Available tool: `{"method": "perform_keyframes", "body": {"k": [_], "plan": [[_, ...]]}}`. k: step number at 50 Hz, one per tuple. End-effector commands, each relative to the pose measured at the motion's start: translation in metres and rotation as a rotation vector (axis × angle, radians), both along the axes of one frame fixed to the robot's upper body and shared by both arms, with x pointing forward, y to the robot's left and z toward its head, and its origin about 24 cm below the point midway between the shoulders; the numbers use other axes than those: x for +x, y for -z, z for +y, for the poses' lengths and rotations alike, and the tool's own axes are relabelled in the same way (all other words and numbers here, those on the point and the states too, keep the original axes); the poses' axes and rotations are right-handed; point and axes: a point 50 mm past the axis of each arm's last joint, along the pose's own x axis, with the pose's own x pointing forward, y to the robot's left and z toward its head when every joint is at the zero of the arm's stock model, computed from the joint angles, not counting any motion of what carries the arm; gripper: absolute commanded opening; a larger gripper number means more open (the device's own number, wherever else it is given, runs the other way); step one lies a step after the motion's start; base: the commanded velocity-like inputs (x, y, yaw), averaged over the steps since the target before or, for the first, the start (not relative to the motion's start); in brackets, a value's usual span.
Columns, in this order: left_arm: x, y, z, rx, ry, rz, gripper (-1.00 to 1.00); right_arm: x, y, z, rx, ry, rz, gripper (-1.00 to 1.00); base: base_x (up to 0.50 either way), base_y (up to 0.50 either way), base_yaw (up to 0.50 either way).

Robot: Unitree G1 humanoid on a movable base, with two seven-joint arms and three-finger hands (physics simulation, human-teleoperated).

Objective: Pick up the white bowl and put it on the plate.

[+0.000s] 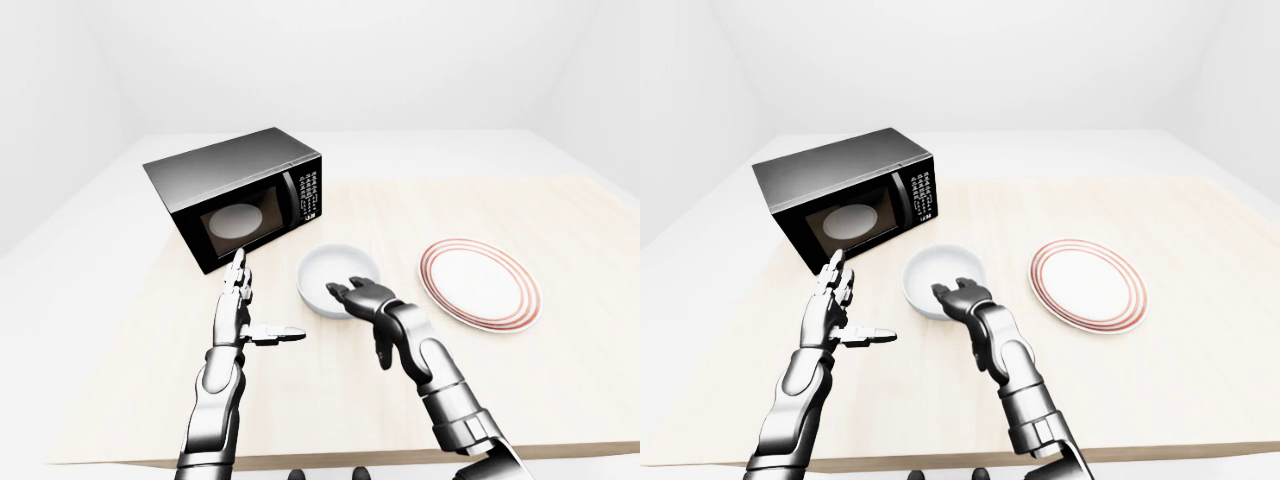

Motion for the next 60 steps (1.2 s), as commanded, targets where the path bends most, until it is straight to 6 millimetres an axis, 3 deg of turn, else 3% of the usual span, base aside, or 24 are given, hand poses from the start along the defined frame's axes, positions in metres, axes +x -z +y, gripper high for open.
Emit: {"method": "perform_keyframes", "body": {"k": [1,9,10,11,12,36,51,60], "plan": [[0.000,0.000,0.000,0.000,0.000,0.000,1.00,-0.001,0.004,-0.001,-0.016,0.001,0.013,1.00,0.00,0.00,0.00],[0.000,0.000,0.000,0.000,0.000,0.000,1.00,-0.001,0.003,-0.002,-0.009,0.004,0.006,1.00,0.00,0.00,0.00],[0.000,0.000,0.000,0.000,0.000,0.000,1.00,-0.002,0.002,-0.002,-0.007,0.004,0.004,0.59,0.00,0.00,0.00],[0.000,0.000,0.000,0.000,0.000,0.000,1.00,-0.001,0.002,-0.002,-0.006,0.004,0.005,-0.66,0.00,0.00,0.00],[0.000,0.000,0.000,0.000,0.000,0.000,1.00,-0.002,0.002,-0.002,-0.004,0.004,0.005,-1.00,0.00,0.00,0.00],[0.000,0.000,0.000,0.000,0.000,0.000,1.00,-0.001,0.005,0.001,-0.002,0.000,0.017,-1.00,0.00,0.00,0.00],[0.000,0.000,0.000,0.000,0.000,0.000,1.00,0.027,-0.044,0.002,0.110,0.040,-0.389,-1.00,0.00,0.00,0.00],[0.000,0.000,0.000,0.000,0.000,0.000,1.00,0.032,-0.046,-0.001,0.111,0.051,-0.469,-1.00,0.00,0.00,0.00]]}}
